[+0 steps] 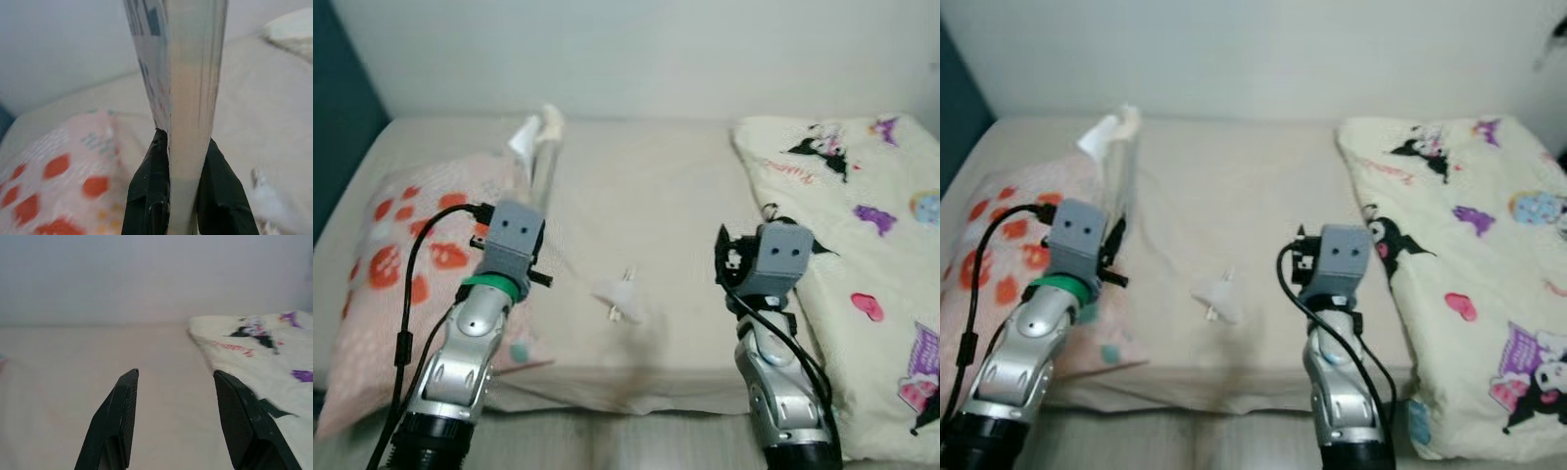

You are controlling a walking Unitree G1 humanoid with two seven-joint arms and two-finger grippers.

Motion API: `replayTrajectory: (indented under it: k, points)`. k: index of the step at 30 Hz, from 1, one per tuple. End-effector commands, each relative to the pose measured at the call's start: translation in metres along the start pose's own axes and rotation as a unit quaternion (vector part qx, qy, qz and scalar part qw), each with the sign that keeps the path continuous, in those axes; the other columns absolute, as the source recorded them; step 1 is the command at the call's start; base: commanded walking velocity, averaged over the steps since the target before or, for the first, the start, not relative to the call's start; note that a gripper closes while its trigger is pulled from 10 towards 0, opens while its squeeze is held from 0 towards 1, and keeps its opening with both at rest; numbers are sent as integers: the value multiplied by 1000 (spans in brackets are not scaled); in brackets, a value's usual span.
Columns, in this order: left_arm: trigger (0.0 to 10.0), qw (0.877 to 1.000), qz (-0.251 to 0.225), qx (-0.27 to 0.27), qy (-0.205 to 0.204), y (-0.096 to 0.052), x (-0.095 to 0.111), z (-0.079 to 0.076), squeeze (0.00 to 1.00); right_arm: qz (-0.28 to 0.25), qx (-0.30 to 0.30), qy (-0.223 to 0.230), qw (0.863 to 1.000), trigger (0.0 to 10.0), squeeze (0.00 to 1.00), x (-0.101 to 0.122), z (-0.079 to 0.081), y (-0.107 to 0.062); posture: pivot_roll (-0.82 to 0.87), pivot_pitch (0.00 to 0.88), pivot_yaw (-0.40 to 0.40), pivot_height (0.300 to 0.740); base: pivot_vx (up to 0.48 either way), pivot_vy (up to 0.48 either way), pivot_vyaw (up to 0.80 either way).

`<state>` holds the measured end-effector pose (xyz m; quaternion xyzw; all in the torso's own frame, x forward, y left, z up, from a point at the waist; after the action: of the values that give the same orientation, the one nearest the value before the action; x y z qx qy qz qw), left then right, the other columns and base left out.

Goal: Clean up the room

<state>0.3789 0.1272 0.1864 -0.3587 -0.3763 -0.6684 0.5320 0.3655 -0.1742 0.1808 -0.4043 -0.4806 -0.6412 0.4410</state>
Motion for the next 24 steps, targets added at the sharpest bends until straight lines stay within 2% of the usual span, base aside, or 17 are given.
replayTrajectory:
  k: [1,4,8,10,12,13,15,16,17,19,21,22,23,24]
  points:
    - [10000,1000,-5,-6,6,-3,1,-2,0,10,-3,-2,1000,10000,0,-6,-1,-4,-55,97,64,740,0,0,0]
    - [10000,1000,-5,-9,6,-4,0,-3,0,10,-3,-3,1000,10000,0,-6,-1,-4,-55,97,64,740,0,0,0]
    - [10000,999,-6,-39,11,-7,-1,-12,0,10,-2,-4,1000,10000,0,-6,-1,-4,-55,97,64,740,0,0,0]
    - [10000,998,-8,-51,22,-8,-2,-15,0,10,-2,-4,1000,10000,0,-6,0,-4,-52,100,62,740,0,0,0]
    - [10000,996,-6,-69,56,-11,-7,-19,0,12,-1,-4,1000,10000,0,-7,0,-4,-52,101,60,740,0,0,0]
    - [10000,996,-6,-69,56,-11,-7,-19,0,12,-1,-4,1000,10000,0,-7,0,-4,-52,101,60,740,0,0,0]
    - [10000,990,-7,-84,113,-12,-14,-18,0,15,3,-4,1000,10000,0,-9,1,-6,-52,101,60,740,0,0,0]
    - [10000,990,-7,-84,113,-12,-14,-18,0,15,3,-4,1000,10000,0,-9,1,-6,-52,101,60,740,0,0,0]
    - [10000,987,-8,-89,134,-13,-16,-18,0,16,4,-4,1000,10000,0,-10,1,-6,-52,101,60,740,0,0,0]
    - [10000,965,-11,-100,242,-16,-28,-13,0,21,12,-2,1000,10000,0,-11,3,-8,-48,110,51,740,0,0,0]
    - [10000,945,3,-100,313,-18,-41,-4,0,25,19,-1,1000,10000,0,-13,5,-9,-48,114,50,740,0,0,0]
    - [10000,945,3,-100,313,-18,-41,-4,0,25,19,-1,1000,10000,0,-13,5,-9,-48,114,50,740,0,0,0]
    - [10000,933,19,-95,346,-18,-50,4,0,27,24,1,999,10000,0,-13,7,-10,-47,117,49,740,0,0,0]
    - [10000,933,19,-95,346,-18,-50,4,0,27,24,1,999,10000,0,-13,7,-10,-47,117,49,740,0,0,0]
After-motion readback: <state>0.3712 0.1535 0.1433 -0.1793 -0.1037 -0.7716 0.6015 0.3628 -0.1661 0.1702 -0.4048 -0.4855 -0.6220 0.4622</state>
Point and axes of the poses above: a point about 5 cm out from each wrist's last joint towards the gripper, its own y axis pointing out of the wrist towards the gripper, its own x axis along the axis of the wrist's last joint, z = x × y, the point moved 5 cm from there along y, pointing out of the wrist towards the gripper, and after that the axes turned 13 degrees about y, right-handed, at the moved point
